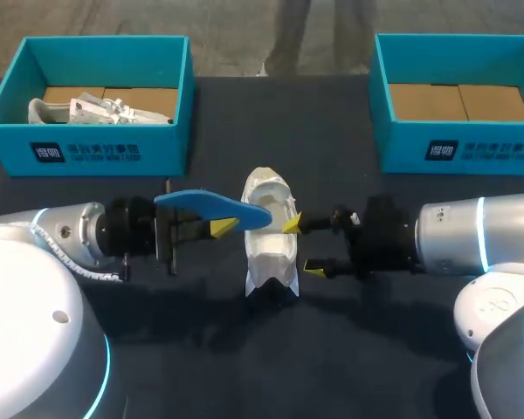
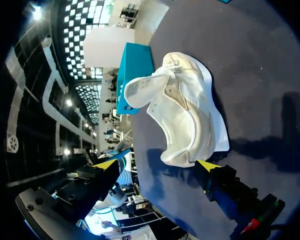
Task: Take the shoe out of the shoebox, open the shoe tongue, remove and reinsert the insole, then place the shoe into the shoebox
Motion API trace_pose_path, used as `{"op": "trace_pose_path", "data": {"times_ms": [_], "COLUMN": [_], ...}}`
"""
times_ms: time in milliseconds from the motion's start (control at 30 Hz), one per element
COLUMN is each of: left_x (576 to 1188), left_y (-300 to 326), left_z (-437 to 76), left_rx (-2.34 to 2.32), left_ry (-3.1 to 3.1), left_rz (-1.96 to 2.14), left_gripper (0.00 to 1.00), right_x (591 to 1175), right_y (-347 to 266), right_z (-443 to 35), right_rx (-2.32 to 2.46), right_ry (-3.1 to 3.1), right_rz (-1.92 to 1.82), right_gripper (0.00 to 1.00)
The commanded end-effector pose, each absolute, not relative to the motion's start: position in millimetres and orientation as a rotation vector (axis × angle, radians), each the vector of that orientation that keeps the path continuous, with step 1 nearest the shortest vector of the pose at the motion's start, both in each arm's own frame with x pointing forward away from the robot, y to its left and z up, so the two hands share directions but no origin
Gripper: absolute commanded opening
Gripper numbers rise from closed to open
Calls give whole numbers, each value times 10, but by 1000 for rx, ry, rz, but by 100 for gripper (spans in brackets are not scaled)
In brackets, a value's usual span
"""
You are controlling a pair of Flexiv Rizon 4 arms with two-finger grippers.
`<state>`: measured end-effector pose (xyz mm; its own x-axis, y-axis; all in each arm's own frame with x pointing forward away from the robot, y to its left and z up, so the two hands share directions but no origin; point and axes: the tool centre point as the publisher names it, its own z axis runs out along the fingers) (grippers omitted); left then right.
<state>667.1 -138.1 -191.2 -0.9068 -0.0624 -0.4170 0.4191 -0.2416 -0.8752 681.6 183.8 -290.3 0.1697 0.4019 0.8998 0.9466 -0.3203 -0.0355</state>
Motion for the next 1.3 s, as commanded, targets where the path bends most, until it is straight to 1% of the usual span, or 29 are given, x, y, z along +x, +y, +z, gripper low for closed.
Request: {"op": "trace_pose_path", "data": {"times_ms": [33,700,967,1300], "left_x": [6718,7051,7086,7125], "left_y": [-1354,-1409,-1420,-1415], "left_z": [-1984,-2367,-2542,-2644], "left_rx": [445,599,603,574], "left_ry": [1708,1779,1842,1856], "left_rz": [-2226,-2121,-2072,-2068], "left_gripper": [0,0,0,0], "right_x": [6816,6816,6816,6816], "right_y": [1878,1878,1878,1878], "right_z": [-2899,-2899,-2899,-2899], "right_rx": [-1831,-1831,-1831,-1831], "right_ry": [-1278,-1278,-1278,-1278], "right_rz": [-1109,-1109,-1109,-1109], "right_gripper": [100,100,100,100]}}
